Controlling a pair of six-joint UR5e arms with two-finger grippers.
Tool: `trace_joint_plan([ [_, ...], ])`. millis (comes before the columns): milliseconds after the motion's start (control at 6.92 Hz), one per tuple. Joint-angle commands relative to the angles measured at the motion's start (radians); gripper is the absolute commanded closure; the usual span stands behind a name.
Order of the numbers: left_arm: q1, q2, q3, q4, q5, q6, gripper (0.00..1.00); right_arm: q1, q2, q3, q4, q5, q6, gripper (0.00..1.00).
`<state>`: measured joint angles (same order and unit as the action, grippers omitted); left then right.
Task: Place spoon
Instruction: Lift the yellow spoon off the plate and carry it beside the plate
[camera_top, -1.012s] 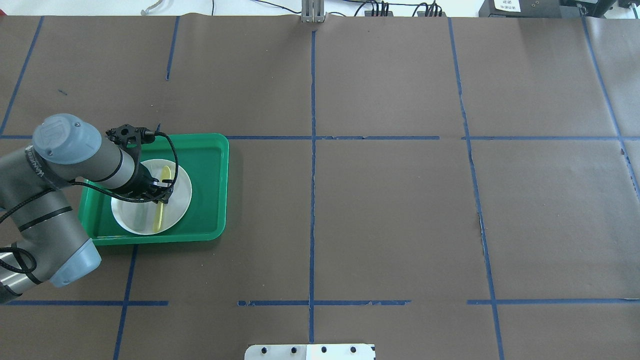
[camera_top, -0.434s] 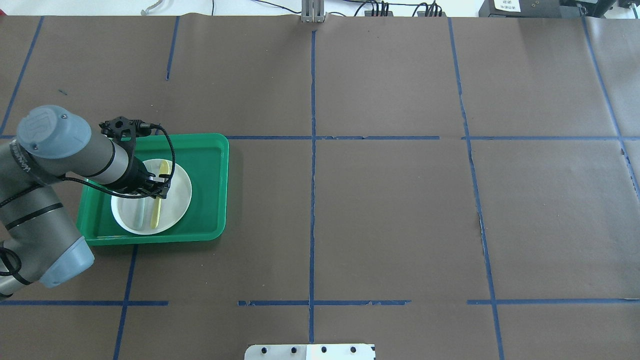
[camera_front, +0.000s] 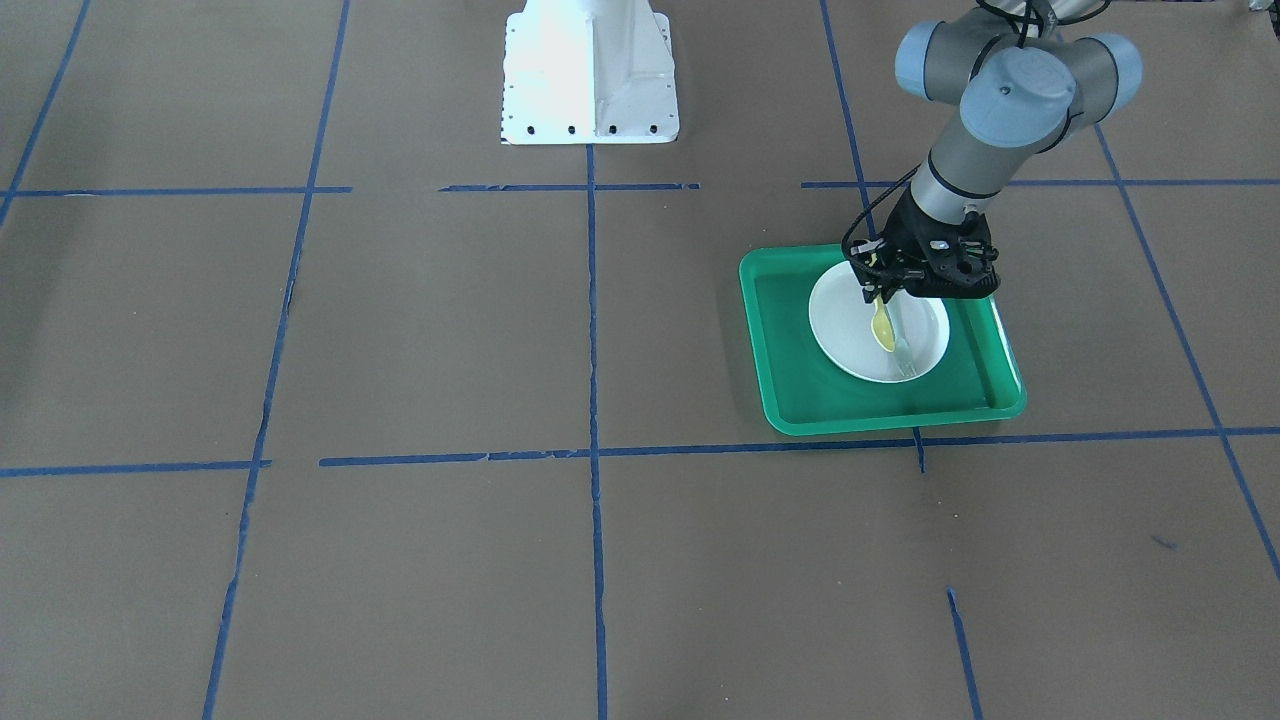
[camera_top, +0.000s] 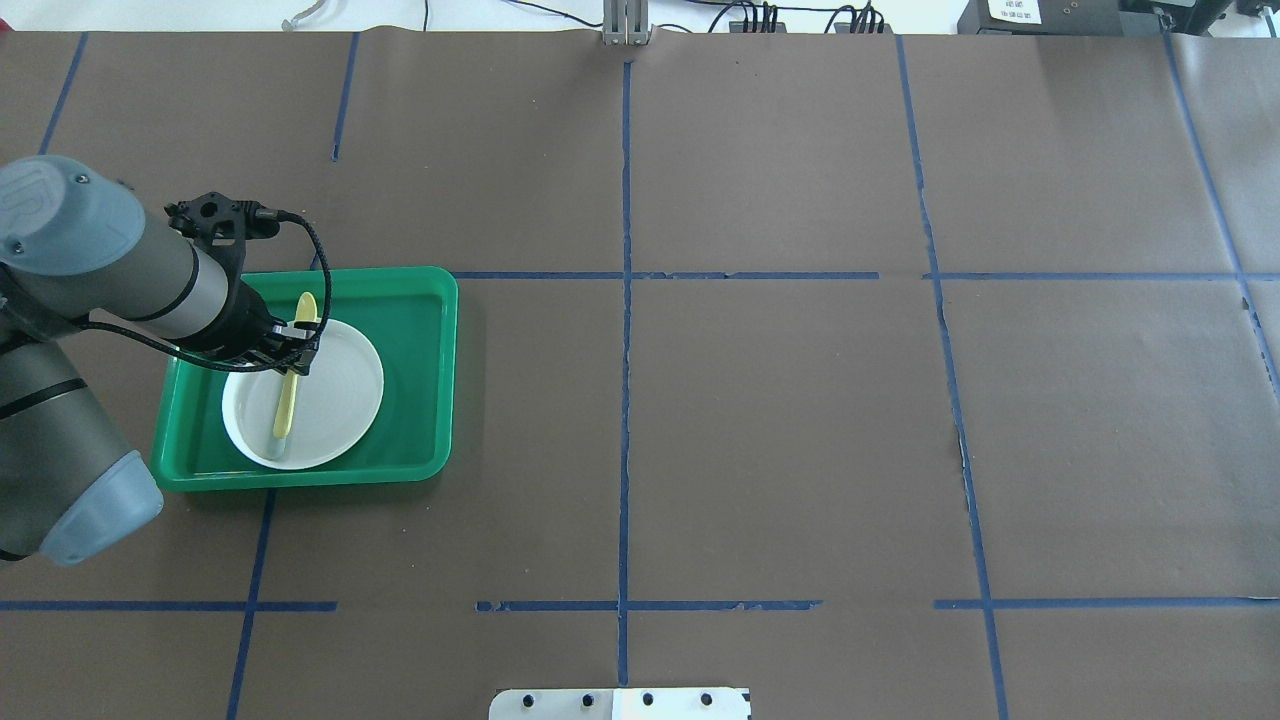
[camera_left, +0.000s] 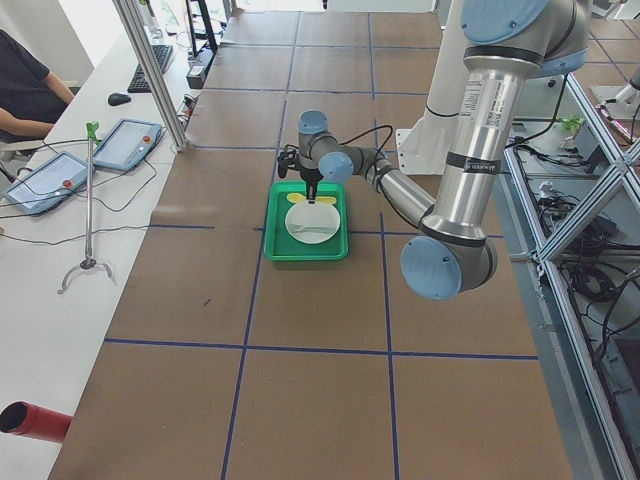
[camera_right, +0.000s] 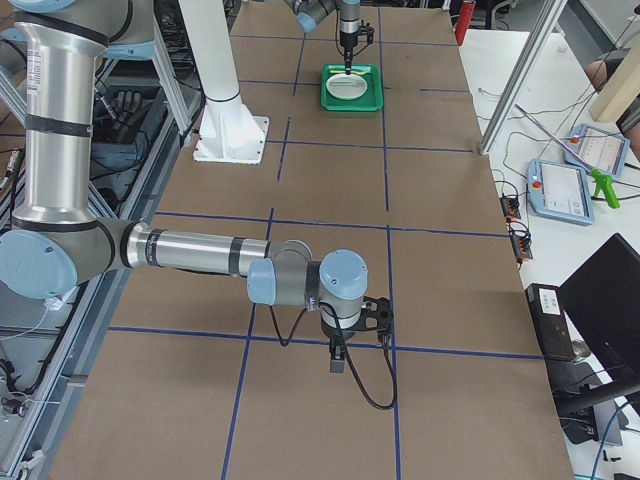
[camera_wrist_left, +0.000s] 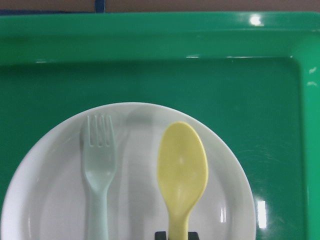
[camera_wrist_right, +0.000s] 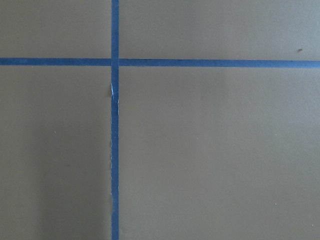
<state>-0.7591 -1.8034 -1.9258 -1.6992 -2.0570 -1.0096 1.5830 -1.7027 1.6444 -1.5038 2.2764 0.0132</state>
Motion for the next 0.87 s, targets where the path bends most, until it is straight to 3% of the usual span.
trace_joint_plan([
  [0,-0.003,-0.075,0.025,0.032,-0.003,-0.026,1.00,0.000,0.000,0.000,0.001,0.000,-0.001,0.00],
  [289,0.018,-0.181,0.106,0.030,-0.006,-0.121,1.00,0.000,0.000,0.000,0.001,0.000,0.001,0.00],
  [723,0.066,-0.203,0.204,-0.040,0.000,-0.153,1.00,0.000,0.000,0.000,-0.001,0.000,0.001,0.00],
])
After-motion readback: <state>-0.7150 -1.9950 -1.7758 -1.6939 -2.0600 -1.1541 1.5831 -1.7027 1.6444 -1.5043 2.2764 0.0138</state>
